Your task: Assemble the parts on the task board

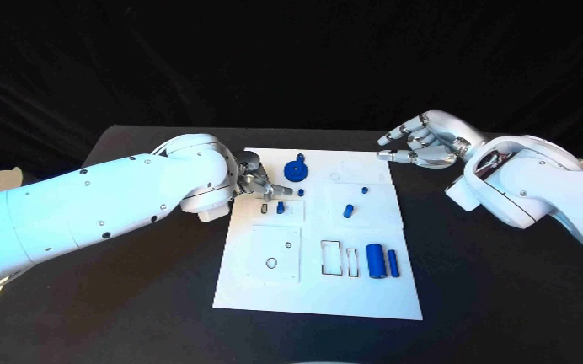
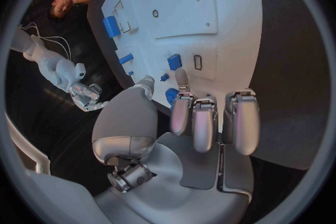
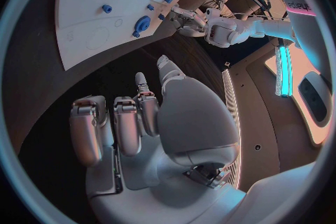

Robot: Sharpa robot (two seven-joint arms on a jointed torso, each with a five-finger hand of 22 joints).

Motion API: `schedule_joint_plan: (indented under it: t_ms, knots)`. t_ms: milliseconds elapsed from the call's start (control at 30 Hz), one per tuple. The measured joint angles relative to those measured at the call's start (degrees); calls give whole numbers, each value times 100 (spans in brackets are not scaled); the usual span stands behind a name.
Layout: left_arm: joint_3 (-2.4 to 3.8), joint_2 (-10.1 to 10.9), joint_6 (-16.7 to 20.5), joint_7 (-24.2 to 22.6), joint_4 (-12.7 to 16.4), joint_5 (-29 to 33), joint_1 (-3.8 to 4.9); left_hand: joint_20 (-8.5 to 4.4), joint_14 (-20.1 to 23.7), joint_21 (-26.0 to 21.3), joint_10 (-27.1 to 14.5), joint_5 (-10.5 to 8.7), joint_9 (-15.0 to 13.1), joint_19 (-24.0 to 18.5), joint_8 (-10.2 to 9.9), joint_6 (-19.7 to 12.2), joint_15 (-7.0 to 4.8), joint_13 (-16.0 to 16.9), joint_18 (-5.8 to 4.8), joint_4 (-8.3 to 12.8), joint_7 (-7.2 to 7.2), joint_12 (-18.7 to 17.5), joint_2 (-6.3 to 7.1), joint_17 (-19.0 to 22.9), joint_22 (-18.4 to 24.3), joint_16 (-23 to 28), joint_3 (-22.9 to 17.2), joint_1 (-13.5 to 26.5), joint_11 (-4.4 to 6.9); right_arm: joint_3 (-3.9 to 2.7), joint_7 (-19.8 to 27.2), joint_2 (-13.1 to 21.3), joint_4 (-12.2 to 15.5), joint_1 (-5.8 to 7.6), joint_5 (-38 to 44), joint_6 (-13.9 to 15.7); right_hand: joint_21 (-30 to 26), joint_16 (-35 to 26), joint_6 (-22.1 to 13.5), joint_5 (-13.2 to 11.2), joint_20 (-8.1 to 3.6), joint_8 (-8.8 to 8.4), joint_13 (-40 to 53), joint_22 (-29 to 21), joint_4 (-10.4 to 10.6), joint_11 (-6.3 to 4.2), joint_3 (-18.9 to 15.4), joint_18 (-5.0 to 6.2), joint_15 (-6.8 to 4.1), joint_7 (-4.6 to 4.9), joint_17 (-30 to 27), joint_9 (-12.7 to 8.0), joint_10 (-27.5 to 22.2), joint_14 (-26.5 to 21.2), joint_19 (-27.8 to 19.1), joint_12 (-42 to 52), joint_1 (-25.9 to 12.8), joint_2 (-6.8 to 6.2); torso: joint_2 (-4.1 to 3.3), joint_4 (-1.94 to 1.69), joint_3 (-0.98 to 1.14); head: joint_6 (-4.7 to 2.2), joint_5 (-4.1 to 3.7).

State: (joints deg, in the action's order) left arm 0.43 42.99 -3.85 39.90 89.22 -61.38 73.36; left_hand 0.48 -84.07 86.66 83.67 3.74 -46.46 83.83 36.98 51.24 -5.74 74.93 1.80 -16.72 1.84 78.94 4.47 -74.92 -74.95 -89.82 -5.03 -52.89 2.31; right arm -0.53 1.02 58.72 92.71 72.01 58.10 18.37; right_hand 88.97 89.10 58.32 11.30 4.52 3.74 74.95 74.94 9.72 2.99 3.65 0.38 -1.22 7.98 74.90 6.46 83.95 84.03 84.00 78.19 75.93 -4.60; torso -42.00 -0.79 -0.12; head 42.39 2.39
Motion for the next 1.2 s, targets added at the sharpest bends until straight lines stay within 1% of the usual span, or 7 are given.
schedule_joint_plan:
  t_ms: [167,267,400,500,800,1033,1200]
  knots:
    - [52,137,-101,4,-18,118,249,65,-1,-35,-88,20,286,22,-292,-197,63,0,1,30,110,-118,-64,0,0,0,155,-469,-88,5,0,-5,-35,-11,-2,-3,0,0,0,0,0,0,0,1,0,0,0,0,0,0,0,0,0,0,0,0,0,0,1,-4,0,-8,-1]
    - [64,133,-255,5,-207,154,414,159,5,-35,-114,20,622,15,-596,-358,151,-1,0,27,214,-140,-124,1,0,0,206,-862,-187,6,0,-13,-47,-13,-3,-4,0,0,0,0,0,0,0,1,0,0,0,0,0,0,3,-1,0,0,0,0,0,0,1,-11,4,-13,5]
    - [69,-25,-438,9,-642,164,546,165,8,-35,-106,20,852,20,-708,-324,198,-1,0,-5,266,-140,-213,1,1,0,269,-963,-212,7,0,-32,-55,-15,-3,-5,0,0,0,0,0,0,0,1,0,0,0,0,0,0,4,-1,0,0,0,0,0,0,2,-15,3,-29,29]
    - [52,-196,-516,11,-939,158,581,198,8,-35,-105,20,936,11,-733,-310,198,-1,0,-1,278,-140,-214,1,1,0,351,-960,-212,7,0,-41,-57,-15,-3,-5,0,0,0,0,0,0,0,0,0,0,0,0,0,0,4,-1,0,0,0,0,0,0,1,-15,4,-39,41]
    - [-109,-792,-773,1,-1940,32,608,207,9,-35,-105,19,1132,20,-699,-82,197,-1,0,2,218,-140,-342,1,1,0,626,-833,-212,8,2,-64,-60,-16,-4,-4,0,0,0,0,0,0,0,0,0,0,0,0,0,0,4,-2,0,0,0,0,0,0,-10,-4,-5,-59,66]
    - [-167,-1067,-982,-27,-2394,-95,589,206,9,-35,-90,19,1136,20,-575,37,197,-1,0,3,172,-126,-371,1,2,0,745,-862,-196,8,4,-65,-59,-16,-4,-3,0,0,0,0,0,0,0,-1,0,0,0,0,0,0,3,-2,0,0,0,0,0,0,-13,-4,-5,-36,82]
    - [-185,-1182,-1122,-63,-2541,-170,574,206,9,-35,-84,19,1136,20,-551,37,197,-2,0,12,172,-106,-395,1,2,0,758,-885,-190,8,6,-75,-59,-17,-4,-3,0,0,0,0,0,0,0,-1,10,0,-10,0,0,0,3,-1,0,0,0,0,0,0,-10,-4,-5,-19,91]
